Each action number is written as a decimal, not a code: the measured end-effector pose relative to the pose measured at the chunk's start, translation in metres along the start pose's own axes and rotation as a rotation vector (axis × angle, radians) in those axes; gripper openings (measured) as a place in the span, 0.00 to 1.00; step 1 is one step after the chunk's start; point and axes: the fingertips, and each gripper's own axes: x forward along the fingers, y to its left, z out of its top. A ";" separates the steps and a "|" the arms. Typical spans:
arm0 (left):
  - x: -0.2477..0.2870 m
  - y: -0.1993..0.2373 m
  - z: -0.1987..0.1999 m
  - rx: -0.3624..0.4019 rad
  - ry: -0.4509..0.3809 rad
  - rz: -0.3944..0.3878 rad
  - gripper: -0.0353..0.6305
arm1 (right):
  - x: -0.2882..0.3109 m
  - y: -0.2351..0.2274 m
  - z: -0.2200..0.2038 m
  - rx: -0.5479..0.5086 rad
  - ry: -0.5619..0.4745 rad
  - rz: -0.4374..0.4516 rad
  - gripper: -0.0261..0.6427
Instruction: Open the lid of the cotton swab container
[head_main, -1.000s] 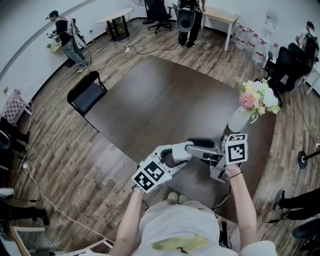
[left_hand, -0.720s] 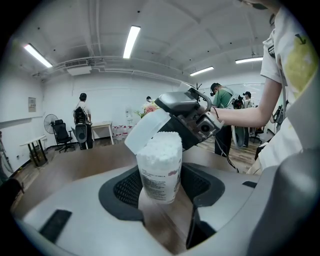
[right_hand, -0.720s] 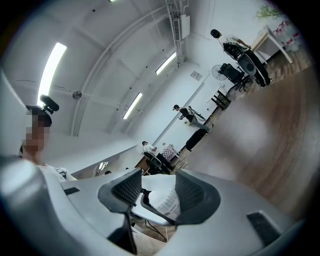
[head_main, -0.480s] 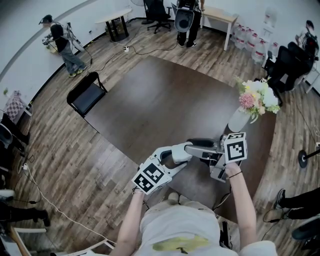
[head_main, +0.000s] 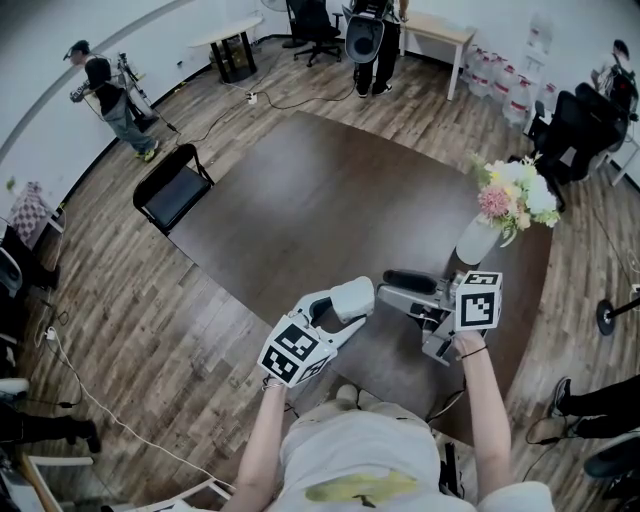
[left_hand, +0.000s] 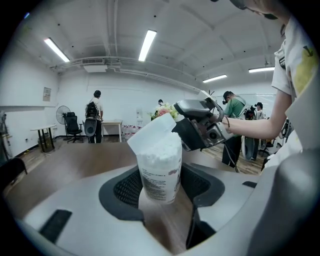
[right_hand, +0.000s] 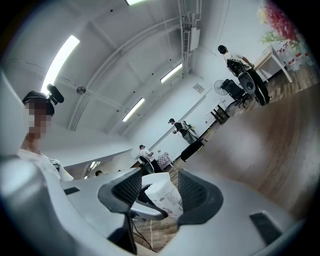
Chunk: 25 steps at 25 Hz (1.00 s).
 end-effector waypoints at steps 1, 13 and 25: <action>-0.002 0.004 -0.001 -0.004 0.001 0.019 0.43 | -0.003 -0.002 0.001 -0.013 -0.011 -0.015 0.36; -0.011 0.030 -0.006 -0.058 -0.014 0.199 0.43 | -0.027 -0.032 -0.005 -0.267 -0.064 -0.343 0.08; -0.036 0.051 -0.013 -0.124 -0.051 0.375 0.43 | -0.061 -0.047 -0.011 -0.427 -0.239 -0.577 0.07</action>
